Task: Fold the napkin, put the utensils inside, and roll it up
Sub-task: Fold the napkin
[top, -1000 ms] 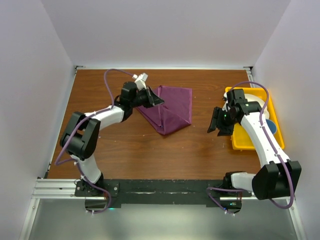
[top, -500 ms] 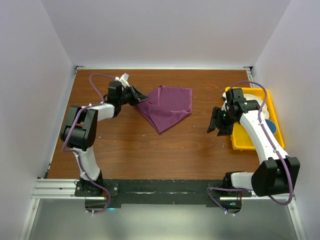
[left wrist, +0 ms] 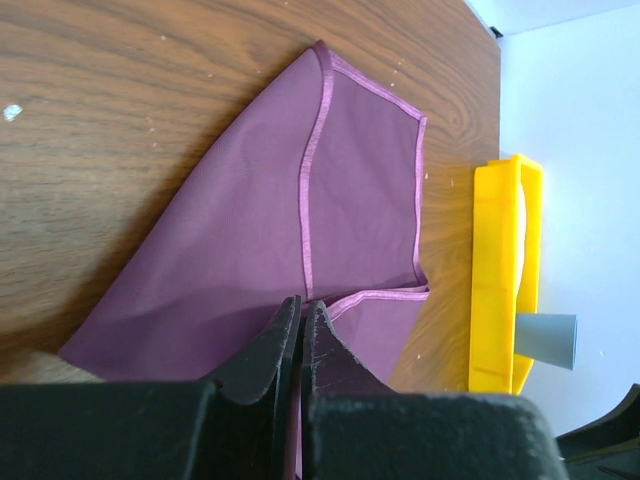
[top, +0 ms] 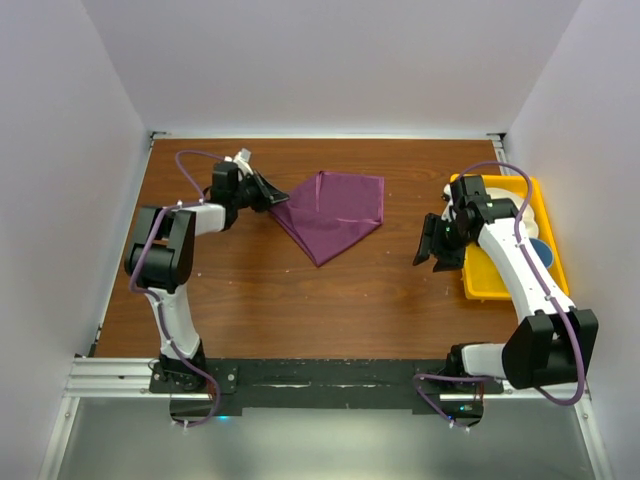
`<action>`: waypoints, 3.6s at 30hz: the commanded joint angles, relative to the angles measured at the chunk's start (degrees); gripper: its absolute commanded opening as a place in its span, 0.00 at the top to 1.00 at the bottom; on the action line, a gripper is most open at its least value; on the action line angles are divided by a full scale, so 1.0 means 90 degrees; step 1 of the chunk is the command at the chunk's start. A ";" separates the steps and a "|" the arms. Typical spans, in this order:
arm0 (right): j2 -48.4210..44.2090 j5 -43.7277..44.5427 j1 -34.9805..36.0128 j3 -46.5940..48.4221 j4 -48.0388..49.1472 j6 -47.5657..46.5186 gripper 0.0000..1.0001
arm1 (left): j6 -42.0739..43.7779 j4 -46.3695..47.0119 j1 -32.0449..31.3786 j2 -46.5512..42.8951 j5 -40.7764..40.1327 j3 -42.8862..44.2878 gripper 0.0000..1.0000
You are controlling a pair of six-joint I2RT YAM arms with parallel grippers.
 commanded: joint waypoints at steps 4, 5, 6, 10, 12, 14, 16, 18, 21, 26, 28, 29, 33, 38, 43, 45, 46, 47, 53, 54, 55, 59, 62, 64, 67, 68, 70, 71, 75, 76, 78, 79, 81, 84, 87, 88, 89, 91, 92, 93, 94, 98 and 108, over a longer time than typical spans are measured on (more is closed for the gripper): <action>0.0043 -0.0356 -0.0034 0.0225 0.0214 -0.0084 0.44 | 0.0342 -0.0333 0.0184 0.0138 0.0029 0.0362 1.00; 0.0053 -0.0424 -0.0025 0.0234 0.0224 -0.0093 0.44 | 0.0372 -0.0393 0.0203 0.0187 0.0009 0.0401 1.00; 0.0062 -0.0444 -0.0034 0.0235 0.0263 -0.0103 0.44 | 0.0401 -0.0442 0.0213 0.0197 -0.0010 0.0440 1.00; 0.0199 -0.0503 -0.0034 0.0293 0.0341 -0.0123 0.43 | 0.0509 -0.0676 0.0233 0.0294 -0.0088 0.0558 1.00; 0.0267 -0.0561 -0.0034 0.0303 0.0370 -0.0123 0.43 | 0.0557 -0.0794 0.0242 0.0382 -0.0079 0.0704 1.00; 0.0375 -0.0639 -0.0034 0.0332 0.0429 -0.0123 0.43 | 0.0616 -0.0960 0.0272 0.0441 -0.0088 0.0773 1.00; 0.0443 -0.0688 -0.0025 0.0352 0.0497 -0.0152 0.43 | 0.0684 -0.1125 0.0281 0.0451 -0.0147 0.0841 1.00; 0.0609 -0.0756 -0.0015 0.0449 0.0565 -0.0162 0.43 | 0.0753 -0.1243 0.0291 0.0441 -0.0254 0.0890 1.00; 0.0843 -0.0951 0.0005 0.0596 0.0740 -0.0152 0.43 | 0.0831 -0.1389 0.0320 0.0421 -0.0352 0.0977 0.99; 0.1302 -0.1128 0.0248 0.0868 0.1219 -0.0035 0.42 | 0.1026 -0.1867 0.0340 0.0266 -0.0614 0.1241 0.81; 0.1643 -0.1235 0.0356 0.1005 0.1483 0.0101 0.42 | 0.1202 -0.2160 0.0340 0.0130 -0.0703 0.1349 0.75; 0.1751 -0.1274 0.0443 0.1190 0.1571 0.0141 0.42 | 0.1270 -0.2297 0.0340 0.0080 -0.0936 0.1494 0.67; 0.2501 -0.1303 0.0561 0.1688 0.1933 0.0219 0.41 | 0.1601 -0.3438 0.0340 -0.0252 -0.1533 0.1749 0.53; 0.3128 -0.1567 0.0600 0.2119 0.2770 0.0715 0.41 | 0.1944 -0.3364 -0.0128 -0.0974 -0.1681 0.1399 0.51; 0.3948 -0.1773 0.0668 0.2587 0.2909 0.0913 0.44 | 0.1905 -0.2797 -0.0470 -0.0673 -0.0871 0.1173 0.70; 0.4134 -0.1704 0.0688 0.2734 0.2910 0.0844 0.45 | 0.1944 -0.2504 -0.0548 -0.0469 -0.0733 0.1134 0.69; 0.4309 -0.1704 0.0688 0.2880 0.2890 0.0863 0.46 | 0.1973 -0.2503 -0.0568 -0.0371 -0.0646 0.1212 0.69; 0.4378 -0.1762 0.0688 0.2939 0.2938 0.0922 0.49 | 0.2012 -0.2513 -0.0568 -0.0263 -0.0587 0.1280 0.69; 0.4925 -0.1958 0.0727 0.3310 0.2968 0.0971 0.60 | 0.2314 -0.2998 -0.0558 0.0372 -0.0732 0.1798 0.75; 0.4964 -0.1939 0.0727 0.3320 0.2987 0.0990 0.62 | 0.2364 -0.3088 -0.0549 0.0373 -0.0936 0.1779 0.75; 0.4975 -0.1910 0.0727 0.3311 0.2988 0.0981 0.62 | 0.2403 -0.3147 -0.0539 0.0353 -0.0996 0.1740 0.76; 0.5091 -0.1831 0.0718 0.3145 0.3222 0.0990 0.62 | 0.2657 -0.3372 -0.0480 0.0197 -0.1162 0.1613 0.77; 0.5248 -0.1753 0.0718 0.3193 0.3320 0.0942 0.63 | 0.2774 -0.3509 -0.0480 0.0138 -0.1250 0.1652 0.77; 0.5433 -0.1540 0.0718 0.3417 0.3106 0.0738 0.63 | 0.2862 -0.3664 -0.0470 0.0129 -0.1328 0.1739 0.77; 0.5580 -0.1392 0.0708 0.3623 0.2930 0.0454 0.63 | 0.2960 -0.3821 -0.0470 0.0070 -0.1406 0.1866 0.77; 0.5619 -0.1314 0.0727 0.3720 0.2881 0.0376 0.63 | 0.2950 -0.3821 -0.0470 -0.0007 -0.1407 0.1886 0.76; 0.5697 -0.1226 0.0727 0.3847 0.2667 0.0181 0.62 | 0.2921 -0.3899 -0.0470 -0.0096 -0.1397 0.2013 0.76; 0.5688 -0.1148 0.0727 0.3925 0.2636 0.0141 0.62 | 0.2892 -0.3938 -0.0470 -0.0173 -0.1378 0.2071 0.75; 0.5425 -0.1050 0.0737 0.3994 0.2557 0.0140 0.59 | 0.2610 -0.3726 -0.0451 -0.0457 -0.1319 0.2072 0.72; 0.5259 -0.1060 0.0727 0.3965 0.2606 0.0160 0.58 | 0.2550 -0.3627 -0.0412 -0.0457 -0.1241 0.2004 0.71; 0.5170 -0.1108 0.0737 0.3897 0.2646 0.0238 0.56 | 0.2385 -0.3509 -0.0353 -0.0351 -0.1027 0.1935 0.72; 0.5141 -0.1138 0.0737 0.3906 0.2636 0.0229 0.56 | 0.2365 -0.3490 -0.0324 -0.0224 -0.0939 0.1935 0.72; 0.5150 -0.1186 0.0727 0.3936 0.2558 0.0229 0.55 | 0.2335 -0.3305 -0.0324 -0.0145 -0.0870 0.1896 0.73; 0.5189 -0.1022 0.0708 0.3945 0.2538 0.0180 0.54 | 0.2335 -0.3332 -0.0314 0.0050 -0.0928 0.1944 0.73; 0.5345 -0.0962 0.0688 0.3975 0.2500 0.0122 0.54 | 0.2432 -0.3499 -0.0304 0.0245 -0.0977 0.2072 0.75; 0.5394 -0.0933 0.0679 0.3984 0.2499 0.0102 0.54 | 0.2471 -0.3548 -0.0304 0.0275 -0.1025 0.2072 0.75; 0.5472 -0.0904 0.0679 0.3975 0.2499 0.0083 0.54 | 0.2510 -0.3616 -0.0304 0.0285 -0.1219 0.2072 0.75; 0.5550 -0.0797 0.0659 0.3946 0.2490 0.0014 0.54 | 0.2676 -0.3821 -0.0275 0.0324 -0.1377 0.2081 0.76; 0.5570 -0.0748 0.0669 0.3946 0.2480 -0.0015 0.54 | 0.2735 -0.3889 -0.0265 0.0343 -0.1503 0.2091 0.76; 0.5619 -0.0699 0.0659 0.3955 0.2431 -0.0102 0.54 | 0.2842 -0.3996 -0.0265 0.0334 -0.1572 0.2091 0.76; 0.5619 -0.0660 0.0669 0.3955 0.2412 -0.0132 0.54 | 0.2901 -0.4055 -0.0246 0.0314 -0.1660 0.2111 0.76; 0.5590 -0.0474 0.0669 0.4062 0.2334 -0.0308 0.55 | 0.3126 -0.4260 -0.0246 0.0178 -0.1992 0.2257 0.76; 0.5005 0.0637 0.1127 0.4834 0.1494 -0.0844 0.37 | 0.2668 -0.4806 -0.0246 -0.0759 -0.2022 0.2433 0.65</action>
